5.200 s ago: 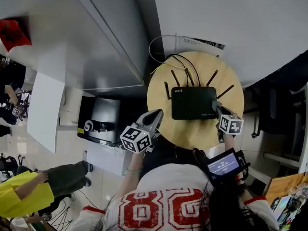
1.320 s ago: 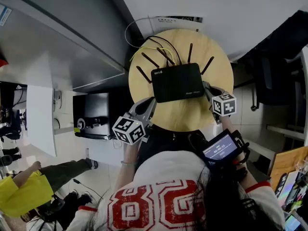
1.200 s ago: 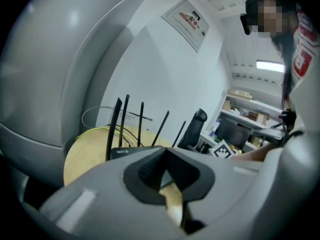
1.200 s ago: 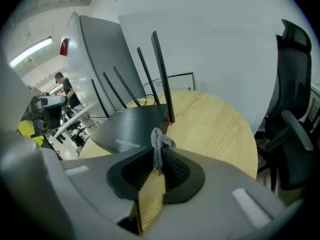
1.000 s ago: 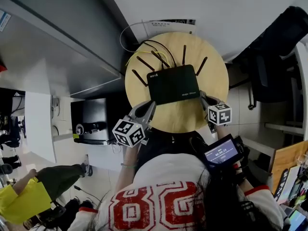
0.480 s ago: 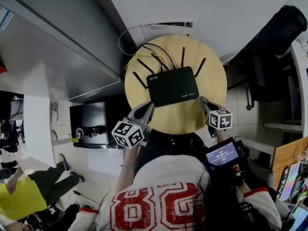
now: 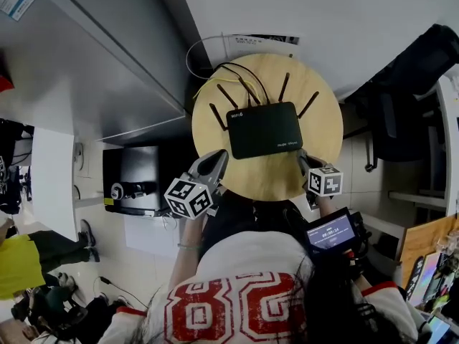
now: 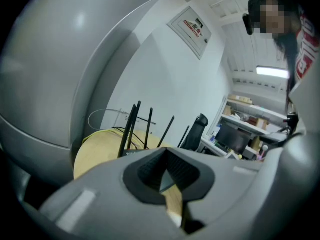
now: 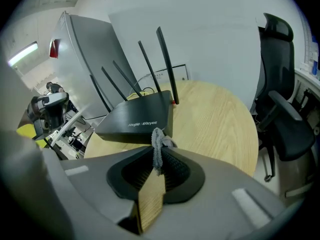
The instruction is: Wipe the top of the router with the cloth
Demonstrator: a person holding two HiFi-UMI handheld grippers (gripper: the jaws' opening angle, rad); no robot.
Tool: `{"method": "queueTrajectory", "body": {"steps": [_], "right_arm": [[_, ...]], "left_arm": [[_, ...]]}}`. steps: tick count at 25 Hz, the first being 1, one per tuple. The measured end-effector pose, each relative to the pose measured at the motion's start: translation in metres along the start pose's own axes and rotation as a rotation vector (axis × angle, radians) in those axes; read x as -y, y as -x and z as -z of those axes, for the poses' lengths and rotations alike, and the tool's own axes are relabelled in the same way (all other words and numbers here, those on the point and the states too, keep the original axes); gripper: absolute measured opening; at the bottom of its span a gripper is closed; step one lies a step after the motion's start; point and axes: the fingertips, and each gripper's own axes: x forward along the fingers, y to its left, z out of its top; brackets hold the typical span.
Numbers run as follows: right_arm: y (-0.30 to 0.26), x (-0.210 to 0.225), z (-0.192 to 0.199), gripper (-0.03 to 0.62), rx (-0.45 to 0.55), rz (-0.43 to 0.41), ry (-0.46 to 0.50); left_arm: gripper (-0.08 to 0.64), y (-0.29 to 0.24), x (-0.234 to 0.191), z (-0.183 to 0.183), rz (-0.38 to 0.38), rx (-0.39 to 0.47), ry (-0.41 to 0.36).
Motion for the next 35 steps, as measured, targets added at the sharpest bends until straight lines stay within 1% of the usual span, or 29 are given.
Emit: {"method": "queueTrajectory", "body": {"steps": [3,8,12,22,30,35], "right_arm": [[-0.007,-0.016,0.002,0.043,-0.02,-0.029,0.013],[-0.021,-0.052,0.006,0.043,-0.068,-0.103,0.088],[-0.032,-0.077,0.009,0.043,-0.102,-0.147,0.132],[-0.053,-0.12,0.012,0.043,-0.151,-0.21,0.16],[-0.062,-0.161,0.013,0.043,-0.182,-0.288,0.203],[-0.074,-0.189,0.017,0.043,-0.212,-0.34,0.257]], "left_arm": [[0.0,0.004,-0.005,0.0,-0.008,0.004,0.005],[0.0,0.01,-0.009,-0.001,-0.016,0.011,0.013],[0.0,0.017,-0.015,-0.002,-0.025,0.013,0.016],[0.0,0.042,-0.043,-0.007,-0.086,0.033,0.036],[0.0,0.046,-0.052,-0.012,-0.083,0.037,0.039],[0.0,0.053,-0.061,-0.012,-0.087,0.036,0.039]]}}
